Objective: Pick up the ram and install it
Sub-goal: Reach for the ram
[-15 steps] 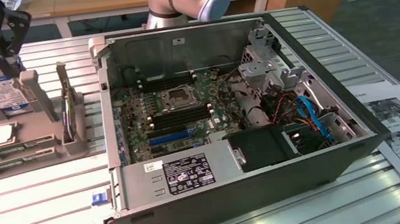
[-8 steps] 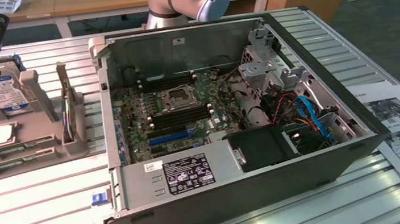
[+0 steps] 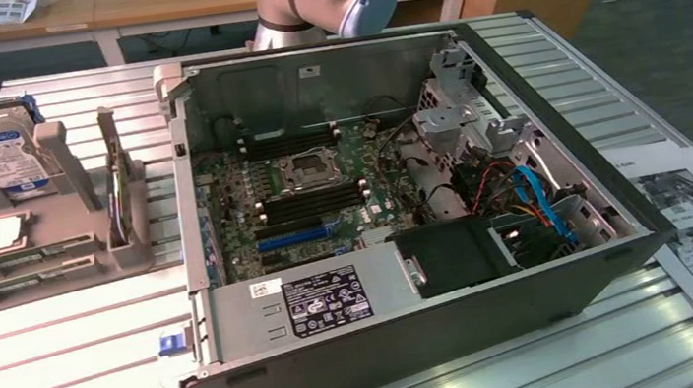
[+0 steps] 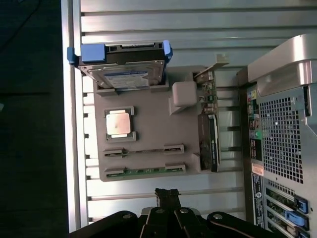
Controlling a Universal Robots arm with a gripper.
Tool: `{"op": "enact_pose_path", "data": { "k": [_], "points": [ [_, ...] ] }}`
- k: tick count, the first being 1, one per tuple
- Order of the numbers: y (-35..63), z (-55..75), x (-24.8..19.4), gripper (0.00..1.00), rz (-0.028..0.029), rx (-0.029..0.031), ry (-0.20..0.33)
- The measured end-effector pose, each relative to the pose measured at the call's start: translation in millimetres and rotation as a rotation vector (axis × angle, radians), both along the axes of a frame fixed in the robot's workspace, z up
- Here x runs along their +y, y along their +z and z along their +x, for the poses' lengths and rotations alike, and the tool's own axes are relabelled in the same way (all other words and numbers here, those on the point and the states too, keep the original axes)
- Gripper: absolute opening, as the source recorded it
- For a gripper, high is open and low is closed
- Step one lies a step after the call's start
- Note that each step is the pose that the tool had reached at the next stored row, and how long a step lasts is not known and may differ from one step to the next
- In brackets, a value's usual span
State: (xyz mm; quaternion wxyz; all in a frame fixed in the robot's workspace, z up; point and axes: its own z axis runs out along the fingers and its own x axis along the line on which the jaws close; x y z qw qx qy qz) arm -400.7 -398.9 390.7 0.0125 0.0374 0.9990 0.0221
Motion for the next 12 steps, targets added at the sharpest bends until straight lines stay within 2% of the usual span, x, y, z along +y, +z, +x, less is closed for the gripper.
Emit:
{"op": "enact_pose_path", "data": {
  "k": [4, 10, 12],
  "points": [
    [0.0, -11.4, 0.0, 0.10, 0.0000, 0.0001, 0.000],
    [-0.1, -11.6, 0.0, 0.10, 0.0000, 0.0000, 0.000],
    [-0.1, -11.7, 1.9, 0.10, -0.0001, 0.0000, 0.000]
  ]
}}
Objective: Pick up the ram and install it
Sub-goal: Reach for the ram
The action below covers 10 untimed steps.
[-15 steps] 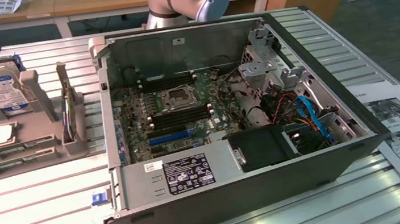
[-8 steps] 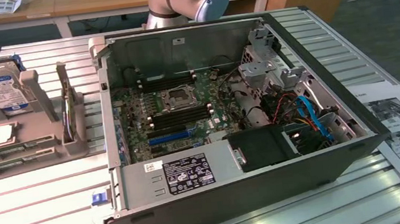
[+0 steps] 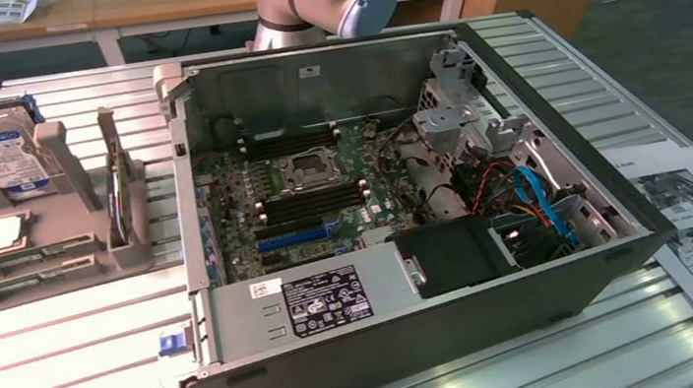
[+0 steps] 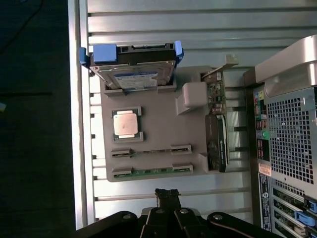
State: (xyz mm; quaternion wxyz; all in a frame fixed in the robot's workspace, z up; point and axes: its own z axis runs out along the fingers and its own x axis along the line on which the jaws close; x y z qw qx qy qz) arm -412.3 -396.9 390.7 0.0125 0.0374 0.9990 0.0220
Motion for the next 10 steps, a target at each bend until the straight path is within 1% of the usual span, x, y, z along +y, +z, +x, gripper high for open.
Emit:
{"op": "enact_pose_path", "data": {
  "k": [6, 10],
  "points": [
    [-0.6, 0.1, 16.1, 0.10, -0.0001, 0.0000, 0.000],
    [-1.0, 0.1, 25.4, 0.10, -0.0001, 0.0000, 0.000]
  ]
}}
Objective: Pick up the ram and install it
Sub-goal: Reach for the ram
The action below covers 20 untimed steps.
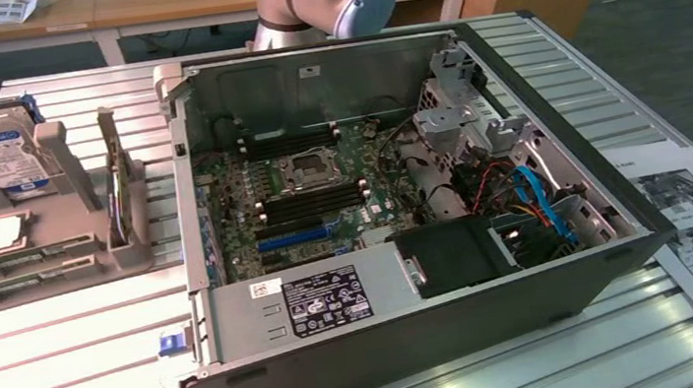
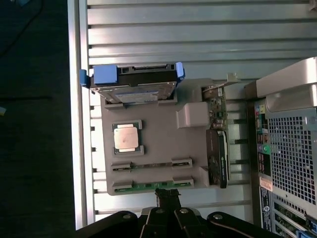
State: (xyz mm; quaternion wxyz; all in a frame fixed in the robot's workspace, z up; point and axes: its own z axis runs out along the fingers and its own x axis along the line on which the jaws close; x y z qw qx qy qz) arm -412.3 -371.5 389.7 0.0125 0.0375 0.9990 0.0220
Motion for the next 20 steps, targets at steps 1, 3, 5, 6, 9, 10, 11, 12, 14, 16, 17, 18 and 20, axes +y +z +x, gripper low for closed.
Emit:
{"op": "enact_pose_path", "data": {
  "k": [1, 3, 5, 6, 9, 10, 11, 12, 14, 16, 17, 18, 20],
  "points": [
    [-0.1, 0.0, 0.9, 0.10, 0.0001, 0.0000, 0.000],
    [-0.1, 0.0, 0.9, 0.10, 0.0001, -0.0001, 0.000],
    [0.0, 0.0, 0.9, 0.10, 0.0000, 0.0000, 0.000],
    [-0.3, 0.0, 0.9, 0.10, 0.0000, 0.0000, 0.000],
    [-2.0, 0.0, 0.9, 0.10, 0.0000, 0.0001, 0.000],
    [-2.7, 0.0, 0.9, 0.10, 0.0001, 0.0000, 0.000],
    [-3.2, 0.0, 0.9, 0.10, 0.0000, 0.0000, 0.000],
    [-3.9, 0.0, 0.9, 0.10, 0.0001, 0.0000, 0.000],
    [-5.3, 0.0, 0.9, 0.10, 0.0000, 0.0001, 0.000],
    [-6.1, 0.0, 0.9, 0.10, 0.0000, 0.0001, 0.000],
    [-6.4, 0.0, 0.9, 0.10, 0.0000, 0.0000, 0.000],
    [-6.4, 0.0, 0.9, 0.10, 0.0000, 0.0001, 0.000],
    [-6.4, 0.0, 0.9, 0.10, -0.0001, 0.0001, 0.000]
  ]
}}
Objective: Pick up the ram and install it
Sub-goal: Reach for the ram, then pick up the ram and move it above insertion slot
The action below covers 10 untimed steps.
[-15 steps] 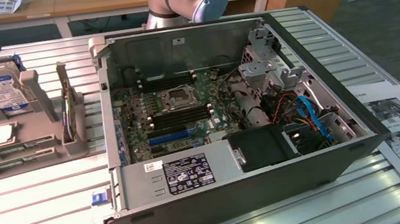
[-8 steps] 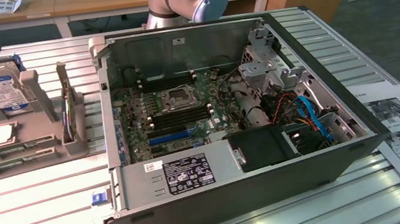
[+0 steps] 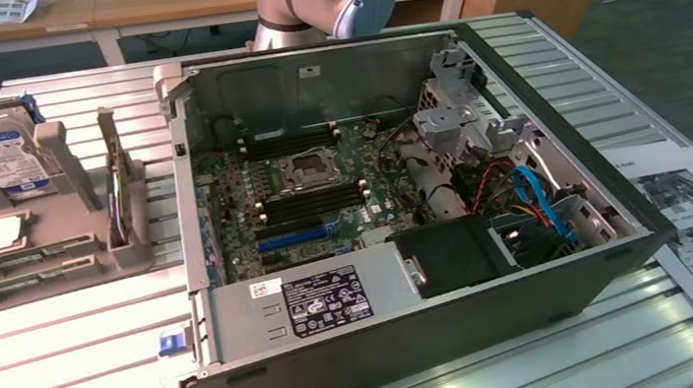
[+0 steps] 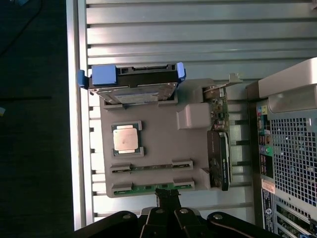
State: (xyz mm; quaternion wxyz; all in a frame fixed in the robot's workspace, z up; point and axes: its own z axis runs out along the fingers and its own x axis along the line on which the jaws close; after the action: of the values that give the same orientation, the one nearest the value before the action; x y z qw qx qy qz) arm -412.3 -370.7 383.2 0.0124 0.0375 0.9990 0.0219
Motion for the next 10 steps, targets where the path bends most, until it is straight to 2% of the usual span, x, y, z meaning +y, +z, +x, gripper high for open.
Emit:
{"op": "enact_pose_path", "data": {
  "k": [10],
  "points": [
    [-0.1, 0.0, 0.0, 0.10, 0.0001, -0.0002, 0.000]
  ]
}}
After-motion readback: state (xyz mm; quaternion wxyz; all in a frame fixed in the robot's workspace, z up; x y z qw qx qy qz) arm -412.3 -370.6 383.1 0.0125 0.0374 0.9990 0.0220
